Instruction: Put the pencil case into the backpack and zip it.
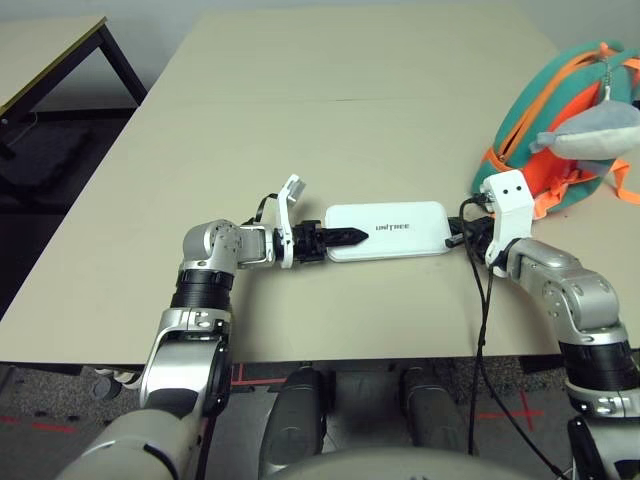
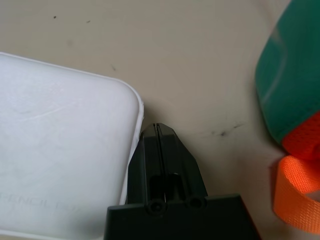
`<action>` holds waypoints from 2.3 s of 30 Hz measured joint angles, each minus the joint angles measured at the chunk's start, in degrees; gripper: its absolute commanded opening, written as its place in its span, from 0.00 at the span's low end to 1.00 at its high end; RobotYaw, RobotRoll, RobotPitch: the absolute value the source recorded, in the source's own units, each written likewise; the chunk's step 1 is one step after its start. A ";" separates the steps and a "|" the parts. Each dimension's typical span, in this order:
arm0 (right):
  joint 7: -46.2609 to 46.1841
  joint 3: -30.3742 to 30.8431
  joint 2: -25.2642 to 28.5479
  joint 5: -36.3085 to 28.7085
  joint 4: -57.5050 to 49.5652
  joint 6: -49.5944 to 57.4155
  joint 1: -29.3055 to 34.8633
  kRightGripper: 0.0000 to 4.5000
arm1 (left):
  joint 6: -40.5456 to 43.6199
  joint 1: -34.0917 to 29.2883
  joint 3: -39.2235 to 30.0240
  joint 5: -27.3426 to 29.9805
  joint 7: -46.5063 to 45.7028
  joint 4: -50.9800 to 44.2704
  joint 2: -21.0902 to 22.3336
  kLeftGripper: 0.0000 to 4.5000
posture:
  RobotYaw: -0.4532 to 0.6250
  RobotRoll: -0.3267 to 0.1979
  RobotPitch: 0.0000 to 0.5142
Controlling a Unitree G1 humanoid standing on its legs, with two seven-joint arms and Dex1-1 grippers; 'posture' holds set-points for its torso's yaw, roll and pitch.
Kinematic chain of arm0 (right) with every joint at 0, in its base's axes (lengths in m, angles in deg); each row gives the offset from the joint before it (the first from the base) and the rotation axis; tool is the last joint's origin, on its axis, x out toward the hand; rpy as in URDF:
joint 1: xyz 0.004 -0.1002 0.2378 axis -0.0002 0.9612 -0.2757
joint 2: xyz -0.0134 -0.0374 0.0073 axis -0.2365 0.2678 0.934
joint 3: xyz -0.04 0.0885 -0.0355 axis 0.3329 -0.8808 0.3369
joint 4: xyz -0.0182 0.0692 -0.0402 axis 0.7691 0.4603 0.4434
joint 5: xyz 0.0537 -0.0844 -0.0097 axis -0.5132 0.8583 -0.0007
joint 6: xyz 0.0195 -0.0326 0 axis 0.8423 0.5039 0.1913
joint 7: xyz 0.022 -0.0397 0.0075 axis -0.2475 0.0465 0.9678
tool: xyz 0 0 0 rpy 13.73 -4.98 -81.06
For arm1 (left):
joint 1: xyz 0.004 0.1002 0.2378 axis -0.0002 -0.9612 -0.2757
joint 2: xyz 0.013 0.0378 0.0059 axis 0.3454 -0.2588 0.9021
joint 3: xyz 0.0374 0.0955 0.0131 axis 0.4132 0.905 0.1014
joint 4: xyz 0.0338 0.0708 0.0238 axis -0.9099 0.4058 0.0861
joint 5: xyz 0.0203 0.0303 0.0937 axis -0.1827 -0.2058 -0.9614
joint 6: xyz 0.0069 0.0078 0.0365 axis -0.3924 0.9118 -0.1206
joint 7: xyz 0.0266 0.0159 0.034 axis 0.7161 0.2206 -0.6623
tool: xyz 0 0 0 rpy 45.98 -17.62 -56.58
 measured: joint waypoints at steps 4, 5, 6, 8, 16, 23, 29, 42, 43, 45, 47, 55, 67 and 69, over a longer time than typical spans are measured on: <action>2.89 -7.38 1.08 -7.42 -7.42 3.88 2.65 0.35 | -0.36 -0.43 0.00 0.02 -0.04 -0.75 -0.25 0.32 | 0.43 0.62 0.25; 4.59 -9.75 2.19 -11.29 -10.52 6.64 3.40 0.42 | -0.43 -0.58 0.02 -0.01 -0.08 -1.31 -0.24 0.32 | 0.43 0.62 0.26; 6.16 -12.37 3.98 -14.95 -12.99 9.62 4.04 0.49 | -0.62 -0.68 0.08 0.00 -0.08 -1.81 -0.23 0.32 | 0.42 0.62 0.26; 8.39 -19.31 9.52 -21.63 -16.32 16.37 4.93 0.64 | -1.21 -1.42 0.31 0.05 0.02 -2.48 -0.24 0.32 | 0.40 0.62 0.27; 8.24 -32.07 21.53 -24.53 -11.92 20.04 3.82 1.00 | -2.12 -2.36 0.22 0.14 0.21 -2.99 0.07 0.32 | 0.39 0.62 0.30; 1.91 -27.41 19.01 -15.57 -4.96 9.06 -0.19 1.00 | -2.87 -2.25 0.23 0.10 0.19 -2.95 -0.38 0.32 | 0.40 0.62 0.32; -0.20 -23.74 18.36 -11.25 -0.90 4.64 -1.62 1.00 | -2.86 -2.15 0.14 0.18 0.18 -3.15 -0.35 0.32 | 0.42 0.62 0.31; -0.40 -27.22 24.13 -9.27 -0.07 8.09 1.04 1.00 | -2.91 -2.39 0.09 0.22 0.13 -4.03 0.09 0.32 | 0.40 0.62 0.26; -0.41 -27.81 24.34 -9.09 0.09 8.02 1.02 1.00 | -2.95 -2.27 0.14 0.20 0.16 -4.01 0.22 0.32 | 0.40 0.62 0.26; -0.43 -28.27 24.41 -8.65 1.09 7.48 0.87 1.00 | -3.12 -1.85 0.42 0.11 0.21 -3.73 0.33 0.32 | 0.40 0.62 0.25; -0.46 -28.31 24.20 -8.31 2.32 6.46 0.76 1.00 | -3.37 -1.36 0.69 0.00 0.29 -3.34 0.41 0.32 | 0.40 0.62 0.24; 0.16 -25.77 20.05 -7.66 9.35 0.00 -4.47 1.00 | -4.12 -0.29 1.60 -0.52 1.10 -2.08 0.84 0.32 | 0.42 0.62 0.21; 2.10 -20.66 17.51 -4.30 21.12 -9.44 -11.71 0.88 | -4.75 -0.37 1.78 -0.60 1.26 -2.12 1.17 0.32 | 0.45 0.62 0.19; 2.11 -20.59 17.34 -3.93 22.37 -10.45 -12.34 0.74 | -4.95 -0.59 1.78 -0.59 1.25 -2.29 1.17 0.32 | 0.45 0.62 0.19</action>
